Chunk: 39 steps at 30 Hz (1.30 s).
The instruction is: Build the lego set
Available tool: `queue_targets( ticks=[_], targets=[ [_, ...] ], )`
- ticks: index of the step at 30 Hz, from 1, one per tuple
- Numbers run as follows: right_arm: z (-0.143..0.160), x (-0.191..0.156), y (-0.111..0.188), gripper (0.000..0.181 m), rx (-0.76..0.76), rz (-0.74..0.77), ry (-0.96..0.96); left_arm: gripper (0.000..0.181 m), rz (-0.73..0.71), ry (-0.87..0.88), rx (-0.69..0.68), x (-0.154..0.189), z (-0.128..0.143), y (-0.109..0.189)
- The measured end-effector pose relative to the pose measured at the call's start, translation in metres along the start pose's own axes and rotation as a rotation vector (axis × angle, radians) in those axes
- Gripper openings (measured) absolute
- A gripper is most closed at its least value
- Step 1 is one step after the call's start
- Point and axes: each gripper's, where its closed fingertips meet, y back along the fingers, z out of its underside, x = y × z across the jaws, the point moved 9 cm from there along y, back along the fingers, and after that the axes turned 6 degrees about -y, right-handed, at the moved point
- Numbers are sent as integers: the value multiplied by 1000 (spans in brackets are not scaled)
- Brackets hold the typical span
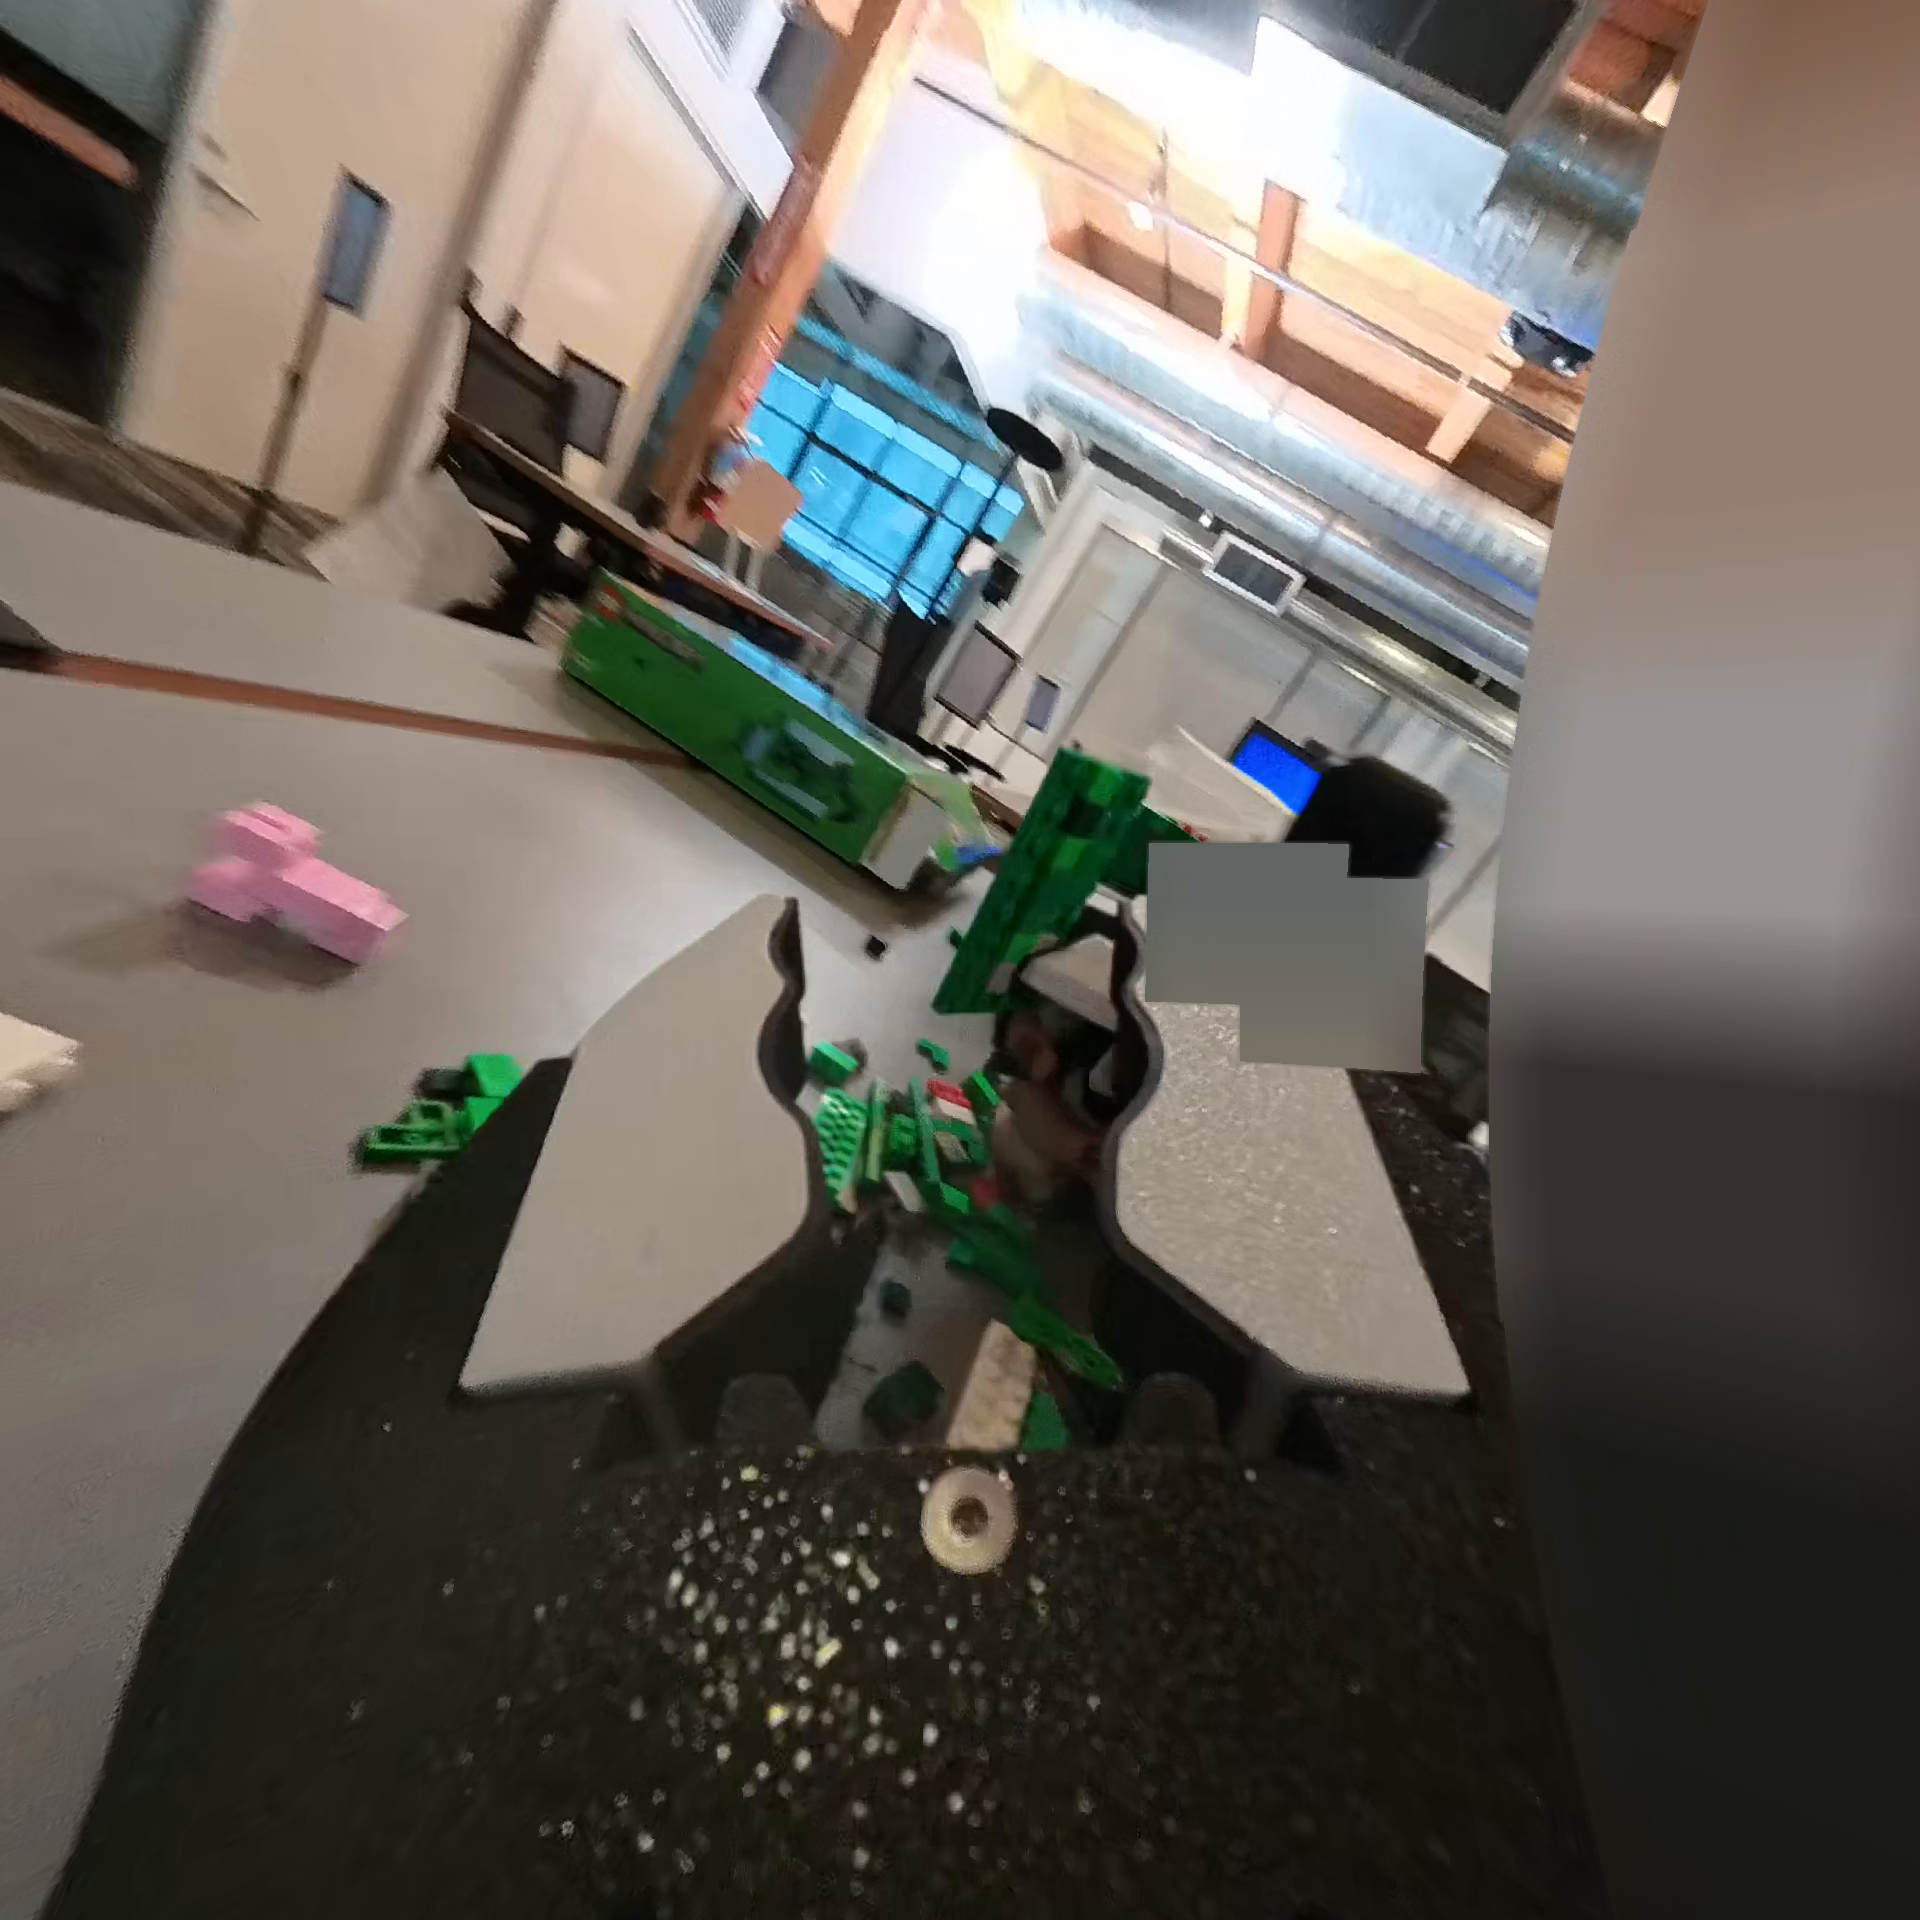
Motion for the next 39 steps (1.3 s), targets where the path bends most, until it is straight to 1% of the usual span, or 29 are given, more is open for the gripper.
queue_targets(
  ticks=[3, 5, 7, 10, 13, 19, 23, 26, 30, 32, 33, 34, 36, 37, 39],
  targets=[
    [0, -2, 4, 7, -32, 198, 253, 51, -69, -93, 44, 2, -4, 5],
    [1, -3, 5, 7, -50, 273, 391, 47, -129, -166, 55, 3, -6, 8],
    [3, -3, 6, 7, -54, 337, 491, 40, -176, -228, 57, 6, -8, 9],
    [8, -5, 7, 8, -42, 358, 607, 28, -212, -290, 42, 9, -8, 9],
    [9, -7, 7, 8, -21, 350, 638, 22, -182, -324, 21, 12, -6, 7],
    [5, -3, 11, 8, 23, 360, 579, 9, -182, -344, 22, 14, -6, 7],
    [6, -5, 11, 8, 17, 341, 598, 12, -177, -367, 0, 16, -4, 4],
    [6, -8, 17, 8, 16, 389, 621, 20, -165, -397, -30, 19, -2, 1],
    [-2, -17, 44, 8, 68, 419, 567, 21, -175, -447, -54, 23, 0, -3],
    [-10, -22, 60, 8, 42, 425, 534, 20, -174, -454, -60, 24, 0, -3],
    [-14, -25, 67, 7, -5, 407, 496, 19, -174, -452, -61, 23, 0, -3],
    [-17, -26, 73, 7, -74, 390, 434, 19, -175, -448, -59, 23, 0, -3],
    [-22, -27, 87, 7, -247, 345, 246, 19, -178, -438, -51, 22, -1, -2],
    [-21, -27, 94, 7, -356, 289, 135, 19, -177, -433, -49, 22, -1, -2],
    [-15, -27, 108, 7, -603, 125, -117, 18, -173, -429, -51, 22, -1, -3]
  ],
)
